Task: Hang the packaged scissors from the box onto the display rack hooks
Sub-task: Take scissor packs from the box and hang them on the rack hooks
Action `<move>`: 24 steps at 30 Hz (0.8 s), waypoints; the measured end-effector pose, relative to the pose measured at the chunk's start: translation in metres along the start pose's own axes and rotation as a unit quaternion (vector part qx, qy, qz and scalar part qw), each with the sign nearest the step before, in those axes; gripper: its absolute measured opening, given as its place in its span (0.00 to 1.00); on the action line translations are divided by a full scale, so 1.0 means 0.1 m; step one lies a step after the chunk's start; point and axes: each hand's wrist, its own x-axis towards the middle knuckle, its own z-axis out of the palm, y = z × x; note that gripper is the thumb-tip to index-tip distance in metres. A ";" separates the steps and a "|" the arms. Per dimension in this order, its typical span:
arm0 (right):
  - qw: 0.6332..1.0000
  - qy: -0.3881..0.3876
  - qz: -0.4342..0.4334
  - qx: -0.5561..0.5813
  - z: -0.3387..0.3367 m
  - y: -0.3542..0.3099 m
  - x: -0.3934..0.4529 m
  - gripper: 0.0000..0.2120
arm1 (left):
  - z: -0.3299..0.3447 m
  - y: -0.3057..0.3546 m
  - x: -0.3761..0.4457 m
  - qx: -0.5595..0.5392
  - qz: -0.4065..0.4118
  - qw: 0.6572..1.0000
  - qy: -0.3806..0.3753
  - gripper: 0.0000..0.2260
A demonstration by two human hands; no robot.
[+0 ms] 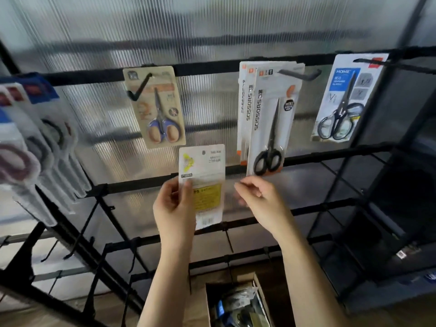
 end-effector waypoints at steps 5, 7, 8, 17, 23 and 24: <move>0.999 -0.002 -0.032 -0.024 0.20 -0.31 -0.01 0.13 | -0.16 0.18 0.11 0.020 0.039 0.999 0.014 0.05; 0.999 -0.037 -0.038 -0.009 0.33 -0.46 -0.02 0.19 | -0.22 0.24 0.12 0.027 0.061 0.998 0.005 0.05; 0.998 -0.049 -0.037 0.006 0.40 -0.52 -0.03 0.21 | -0.25 0.28 0.12 0.031 0.076 0.997 -0.005 0.04; 0.983 -0.076 -0.032 0.163 0.75 -0.84 -0.01 0.12 | -0.48 0.34 0.20 0.058 0.179 0.973 -0.131 0.03; 0.992 -0.029 -0.021 0.117 0.75 -0.86 -0.02 0.17 | -0.49 0.23 0.26 0.137 0.305 0.932 -0.140 0.07; 0.993 -0.012 -0.010 0.115 0.75 -0.85 -0.01 0.15 | -0.49 0.23 0.27 0.138 0.320 0.925 -0.150 0.07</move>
